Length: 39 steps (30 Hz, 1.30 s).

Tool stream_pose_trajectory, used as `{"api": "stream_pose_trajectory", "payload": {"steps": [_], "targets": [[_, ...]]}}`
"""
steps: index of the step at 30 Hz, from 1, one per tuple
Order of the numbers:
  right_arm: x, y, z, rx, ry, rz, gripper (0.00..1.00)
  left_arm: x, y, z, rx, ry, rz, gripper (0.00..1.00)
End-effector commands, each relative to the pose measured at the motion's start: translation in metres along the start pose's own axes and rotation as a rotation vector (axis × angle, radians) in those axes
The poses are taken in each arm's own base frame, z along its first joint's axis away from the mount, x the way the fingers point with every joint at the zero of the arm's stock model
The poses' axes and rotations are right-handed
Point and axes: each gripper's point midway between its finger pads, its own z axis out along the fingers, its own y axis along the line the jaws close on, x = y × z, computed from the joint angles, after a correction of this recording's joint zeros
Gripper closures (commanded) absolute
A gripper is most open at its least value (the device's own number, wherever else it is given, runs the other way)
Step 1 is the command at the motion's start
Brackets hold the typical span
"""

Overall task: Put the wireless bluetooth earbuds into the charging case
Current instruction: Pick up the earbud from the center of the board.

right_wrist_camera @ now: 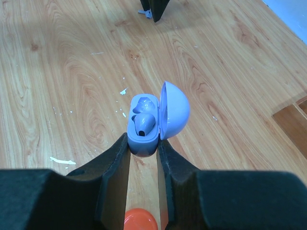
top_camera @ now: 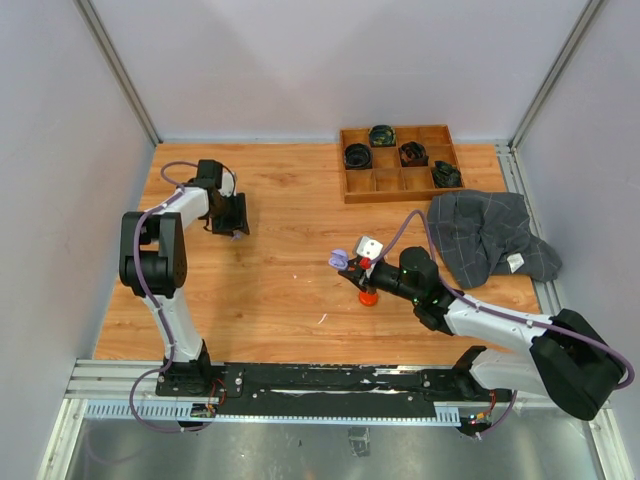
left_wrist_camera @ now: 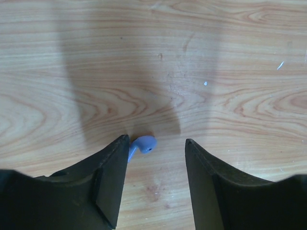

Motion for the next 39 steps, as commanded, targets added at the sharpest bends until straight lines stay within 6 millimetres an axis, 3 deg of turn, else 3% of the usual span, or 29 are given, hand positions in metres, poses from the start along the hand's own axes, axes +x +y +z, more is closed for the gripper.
{"api": "stream_pose_trajectory", "payload": {"steps": [1,10,15,28,39], "targets": [[-0.006,-0.002,0.002,0.005,-0.025,-0.006,0.99,0.026,-0.004,-0.005,0.034,0.072,-0.013,0.46],[-0.006,-0.001,0.002,0.000,-0.024,0.000,0.99,0.029,-0.014,-0.015,-0.001,0.065,0.037,0.52],[-0.005,-0.001,0.002,0.003,-0.022,-0.001,0.99,0.022,-0.003,-0.017,-0.074,0.040,0.023,0.53],[-0.007,-0.001,0.001,0.006,-0.027,0.000,0.99,0.003,-0.003,-0.005,-0.101,0.028,-0.038,0.54],[-0.008,-0.001,0.001,0.000,-0.028,0.002,0.99,0.008,-0.006,0.003,-0.083,0.061,-0.009,0.63]]}}
